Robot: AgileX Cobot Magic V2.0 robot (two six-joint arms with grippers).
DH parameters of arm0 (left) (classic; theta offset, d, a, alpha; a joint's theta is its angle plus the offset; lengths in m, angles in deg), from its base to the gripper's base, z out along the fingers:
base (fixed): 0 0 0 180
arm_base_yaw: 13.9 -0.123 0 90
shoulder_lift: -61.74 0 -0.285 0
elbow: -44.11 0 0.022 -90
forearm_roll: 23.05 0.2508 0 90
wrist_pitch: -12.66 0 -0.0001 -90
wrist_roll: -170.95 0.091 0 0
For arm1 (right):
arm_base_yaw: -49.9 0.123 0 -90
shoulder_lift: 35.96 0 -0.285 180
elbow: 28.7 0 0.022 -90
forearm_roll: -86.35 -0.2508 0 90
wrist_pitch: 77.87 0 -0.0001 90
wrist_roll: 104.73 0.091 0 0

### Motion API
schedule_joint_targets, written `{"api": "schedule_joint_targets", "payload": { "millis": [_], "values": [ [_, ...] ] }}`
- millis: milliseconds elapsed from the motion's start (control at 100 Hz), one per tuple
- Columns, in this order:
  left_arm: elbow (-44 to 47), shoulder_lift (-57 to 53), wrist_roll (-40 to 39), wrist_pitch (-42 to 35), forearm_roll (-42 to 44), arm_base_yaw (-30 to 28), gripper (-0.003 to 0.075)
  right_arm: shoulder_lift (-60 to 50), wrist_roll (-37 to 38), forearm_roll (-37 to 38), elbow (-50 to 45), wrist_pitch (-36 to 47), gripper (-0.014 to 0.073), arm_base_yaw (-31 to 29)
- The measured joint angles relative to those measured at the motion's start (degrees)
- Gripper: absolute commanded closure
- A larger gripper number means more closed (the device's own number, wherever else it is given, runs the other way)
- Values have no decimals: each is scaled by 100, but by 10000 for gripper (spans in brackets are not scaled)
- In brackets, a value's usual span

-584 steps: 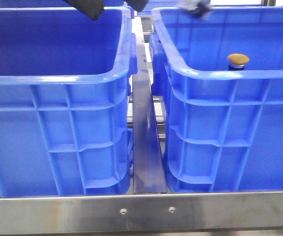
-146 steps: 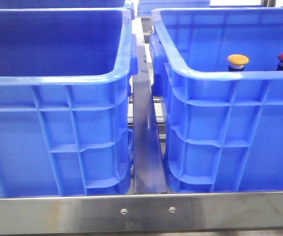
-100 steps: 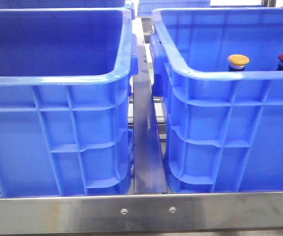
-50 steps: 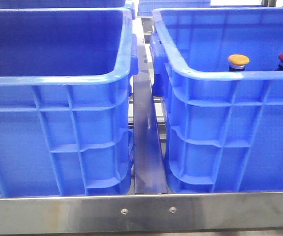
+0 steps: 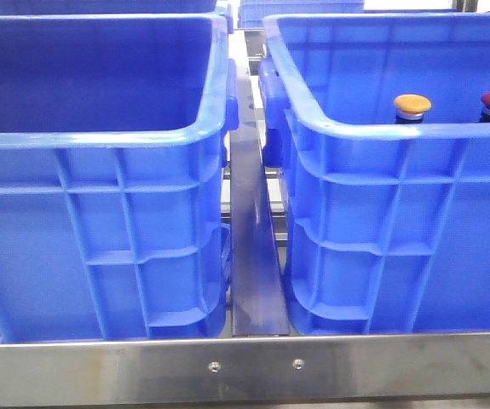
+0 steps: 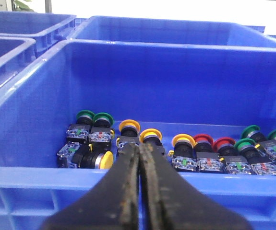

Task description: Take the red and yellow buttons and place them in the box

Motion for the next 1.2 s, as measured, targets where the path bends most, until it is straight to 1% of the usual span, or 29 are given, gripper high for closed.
{"api": "schedule_joint_targets", "payload": {
  "millis": [990, 1080, 1200],
  "values": [
    [0, 0, -4, 9, 11, 0, 741, 0, 0, 0, 0, 0, 662, 10],
    [0, 0, -4, 9, 11, 0, 741, 0, 0, 0, 0, 0, 662, 137],
    [0, 0, -4, 9, 11, 0, 741, 0, 0, 0, -11, 16, 662, 481]
  ]
}}
